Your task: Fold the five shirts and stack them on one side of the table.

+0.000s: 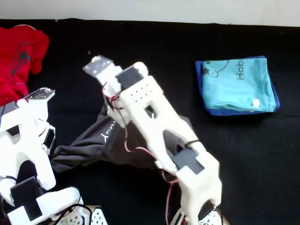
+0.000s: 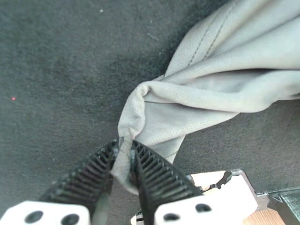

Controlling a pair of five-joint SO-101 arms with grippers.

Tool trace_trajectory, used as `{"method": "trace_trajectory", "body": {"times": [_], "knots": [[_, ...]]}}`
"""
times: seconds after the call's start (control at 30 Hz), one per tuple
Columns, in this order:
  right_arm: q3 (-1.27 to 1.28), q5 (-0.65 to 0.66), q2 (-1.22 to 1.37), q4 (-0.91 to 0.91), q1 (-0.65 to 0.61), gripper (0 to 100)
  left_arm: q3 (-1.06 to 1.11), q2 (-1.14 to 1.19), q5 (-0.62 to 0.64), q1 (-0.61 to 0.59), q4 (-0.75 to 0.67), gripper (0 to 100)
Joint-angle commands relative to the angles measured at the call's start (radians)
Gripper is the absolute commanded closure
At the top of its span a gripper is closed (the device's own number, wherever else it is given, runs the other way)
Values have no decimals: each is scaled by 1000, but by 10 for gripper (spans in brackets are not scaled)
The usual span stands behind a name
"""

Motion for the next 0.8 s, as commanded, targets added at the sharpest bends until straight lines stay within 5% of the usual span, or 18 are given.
{"method": "trace_trajectory", "body": {"times": [0.0, 0.27, 0.77], "knots": [[8, -3, -170, 15, 68, 994, -81, -10, 8, -5, 89, 990], [41, -3, -453, -64, 278, 993, -446, -10, 9, -4, 351, 990], [-197, 46, -615, -329, 585, 993, -851, -130, 91, 24, 376, 991]]}}
